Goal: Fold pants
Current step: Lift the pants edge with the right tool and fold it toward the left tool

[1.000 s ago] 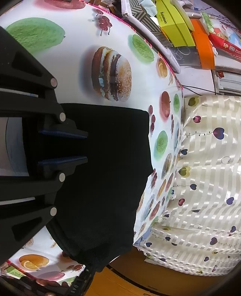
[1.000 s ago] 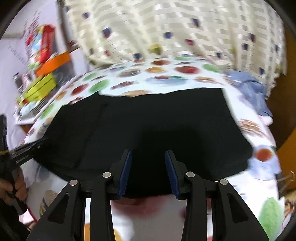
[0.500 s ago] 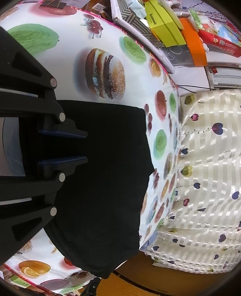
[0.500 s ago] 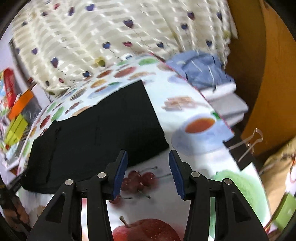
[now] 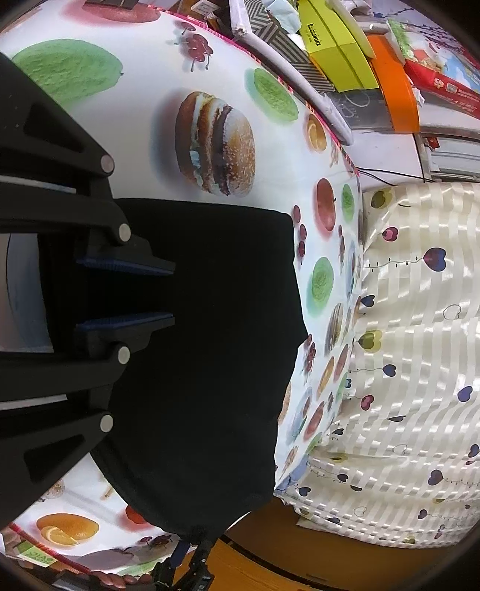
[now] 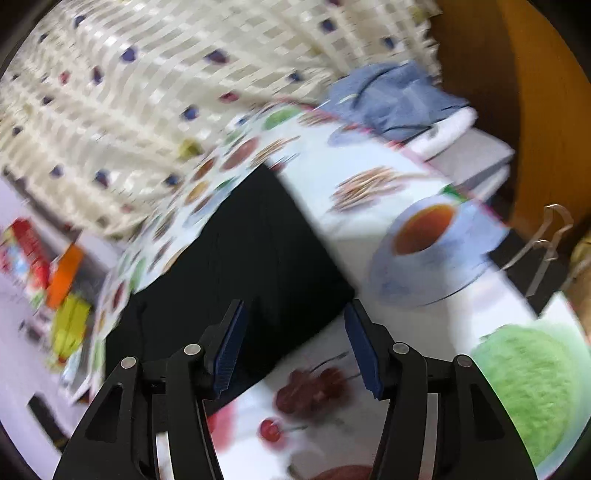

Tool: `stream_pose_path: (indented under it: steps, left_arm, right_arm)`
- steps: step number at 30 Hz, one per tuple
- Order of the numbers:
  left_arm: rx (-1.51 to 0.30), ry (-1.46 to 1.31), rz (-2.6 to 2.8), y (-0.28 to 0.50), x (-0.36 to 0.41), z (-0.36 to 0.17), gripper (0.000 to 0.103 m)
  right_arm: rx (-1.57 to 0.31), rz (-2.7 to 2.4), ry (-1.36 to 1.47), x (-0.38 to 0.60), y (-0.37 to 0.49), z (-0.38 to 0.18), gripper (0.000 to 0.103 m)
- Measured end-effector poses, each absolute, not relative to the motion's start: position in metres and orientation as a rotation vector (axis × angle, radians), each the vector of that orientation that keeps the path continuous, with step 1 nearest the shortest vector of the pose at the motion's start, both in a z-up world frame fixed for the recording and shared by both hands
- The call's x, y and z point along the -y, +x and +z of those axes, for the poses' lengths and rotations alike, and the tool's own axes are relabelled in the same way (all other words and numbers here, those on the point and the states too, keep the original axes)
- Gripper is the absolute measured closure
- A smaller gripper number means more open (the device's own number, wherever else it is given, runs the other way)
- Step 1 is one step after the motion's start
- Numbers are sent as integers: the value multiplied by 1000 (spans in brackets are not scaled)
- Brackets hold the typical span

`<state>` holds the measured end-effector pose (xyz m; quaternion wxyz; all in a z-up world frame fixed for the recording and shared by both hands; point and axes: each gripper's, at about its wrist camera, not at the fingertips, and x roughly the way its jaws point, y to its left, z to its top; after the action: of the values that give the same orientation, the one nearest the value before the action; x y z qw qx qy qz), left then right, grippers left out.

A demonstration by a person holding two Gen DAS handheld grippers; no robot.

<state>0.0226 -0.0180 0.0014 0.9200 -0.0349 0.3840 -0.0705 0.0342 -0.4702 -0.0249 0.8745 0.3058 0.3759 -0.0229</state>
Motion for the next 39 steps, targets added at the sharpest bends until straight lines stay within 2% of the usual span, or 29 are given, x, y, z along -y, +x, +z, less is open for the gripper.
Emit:
stream_pose_path:
  steps: [12,14,19,22,39]
  left_arm:
    - [-789,-79,-148,22,18,2,80]
    - [-789,-82,-150,22,18,2,80]
    - [-789,-86,-161,23,18,2,77]
    - [-789,-88,-163,23,18,2,76]
    - [-789,-59,-151,23,19,2,76]
  right_arm:
    - [-793,-230,573,454,49,-21,47]
    - [-797,-245,563,454,50,-22,58]
    - [-769,-184,637,462,43,-25,76]
    - [-732,-123,699,466,41,-22,82]
    - [-559,219,622,420,55,56,85]
